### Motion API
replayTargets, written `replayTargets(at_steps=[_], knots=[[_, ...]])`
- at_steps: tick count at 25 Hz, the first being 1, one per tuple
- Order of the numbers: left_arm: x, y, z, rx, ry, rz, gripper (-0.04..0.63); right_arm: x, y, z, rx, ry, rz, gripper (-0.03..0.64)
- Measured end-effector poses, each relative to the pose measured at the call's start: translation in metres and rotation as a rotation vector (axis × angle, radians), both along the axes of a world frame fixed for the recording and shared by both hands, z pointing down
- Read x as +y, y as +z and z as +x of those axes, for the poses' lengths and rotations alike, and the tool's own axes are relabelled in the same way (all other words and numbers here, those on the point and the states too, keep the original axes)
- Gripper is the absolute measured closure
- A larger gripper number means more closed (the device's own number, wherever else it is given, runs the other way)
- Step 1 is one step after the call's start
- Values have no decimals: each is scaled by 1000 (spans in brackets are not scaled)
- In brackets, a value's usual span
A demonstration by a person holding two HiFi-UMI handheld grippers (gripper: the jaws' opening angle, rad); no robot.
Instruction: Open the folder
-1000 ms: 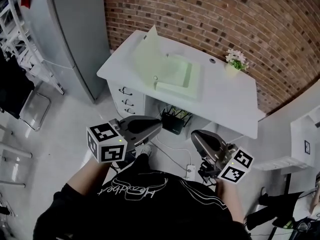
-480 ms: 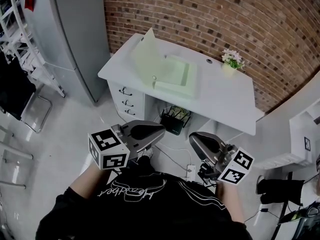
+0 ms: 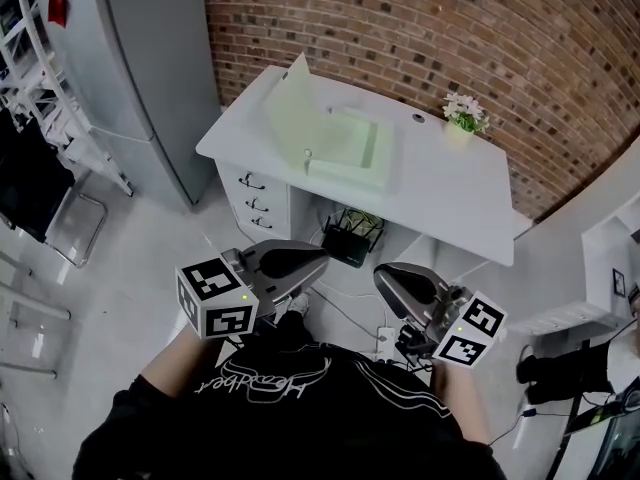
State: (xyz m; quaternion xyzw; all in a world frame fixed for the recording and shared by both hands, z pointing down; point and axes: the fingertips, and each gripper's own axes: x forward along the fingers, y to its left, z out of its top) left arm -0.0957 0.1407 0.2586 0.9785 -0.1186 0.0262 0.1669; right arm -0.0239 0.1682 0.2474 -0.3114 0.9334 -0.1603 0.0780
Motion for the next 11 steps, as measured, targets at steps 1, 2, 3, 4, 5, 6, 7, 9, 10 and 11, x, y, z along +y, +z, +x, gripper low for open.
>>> replayTargets(at_steps=[1, 2, 3, 4, 5, 6, 7, 9, 10, 11], knots=[[0, 0, 1, 0, -1, -1, 592, 0, 0, 1, -1, -1, 0, 614], [-1, 0, 2, -1, -1, -2, 594, -1, 1, 2, -2, -2, 0, 614], [-1, 0, 3, -2, -2, -3, 592, -1, 1, 3, -3, -2, 1, 614], [-1, 1, 5, -4, -3, -3, 592, -1, 2, 5, -4, -2, 2, 614], [-1, 1, 6, -5, -3, -4, 592, -1, 2, 6, -6, -1, 2, 614], [-1, 1, 7, -6, -4, -6, 592, -1, 3, 8, -9, 0, 3, 614], [-1, 1, 9, -8, -3, -8, 592, -1, 3, 9, -13, 1, 3, 614], [0, 2, 11, -14, -3, -11, 592, -1, 3, 11, -18, 3, 3, 614], [0, 2, 12, -17, -3, -12, 594, -1, 3, 13, -20, 3, 2, 614], [0, 3, 13, -20, -3, -13, 594, -1, 3, 14, -21, 4, 2, 614]])
